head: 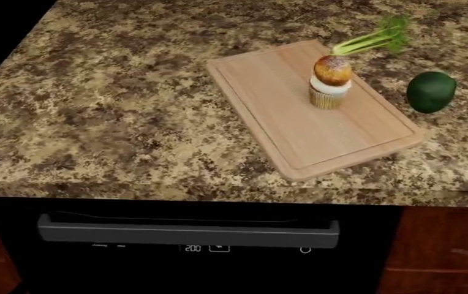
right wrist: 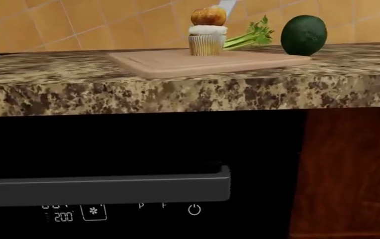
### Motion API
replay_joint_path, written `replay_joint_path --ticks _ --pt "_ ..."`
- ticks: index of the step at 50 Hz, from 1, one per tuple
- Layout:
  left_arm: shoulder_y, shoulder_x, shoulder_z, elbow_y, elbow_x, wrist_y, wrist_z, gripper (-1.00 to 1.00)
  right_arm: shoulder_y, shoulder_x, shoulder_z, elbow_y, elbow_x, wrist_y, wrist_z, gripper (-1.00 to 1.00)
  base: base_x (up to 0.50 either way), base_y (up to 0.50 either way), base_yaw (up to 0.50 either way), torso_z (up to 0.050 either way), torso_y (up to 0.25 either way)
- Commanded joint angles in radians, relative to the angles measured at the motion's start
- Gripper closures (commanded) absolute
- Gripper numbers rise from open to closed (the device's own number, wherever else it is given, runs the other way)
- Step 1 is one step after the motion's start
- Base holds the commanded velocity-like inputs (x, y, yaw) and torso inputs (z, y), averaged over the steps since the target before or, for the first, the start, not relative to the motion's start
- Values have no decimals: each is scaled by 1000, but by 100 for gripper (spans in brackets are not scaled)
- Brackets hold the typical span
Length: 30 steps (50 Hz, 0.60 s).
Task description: Clear the non-vegetable object off the cutting board and place the vegetables onto it.
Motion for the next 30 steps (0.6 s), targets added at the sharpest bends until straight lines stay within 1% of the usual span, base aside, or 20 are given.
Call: replay_joint_path --ticks 1,30 --pt "2 0 -2 -2 -14 10 16 -100 0 -2 -4 -12 -12 15 4 -100 0 -500 0 0 0" --pt "3 -33 38 11 -45 11 -24 -100 1 31 -44 -9 21 6 42 -100 0 -500 0 0 0"
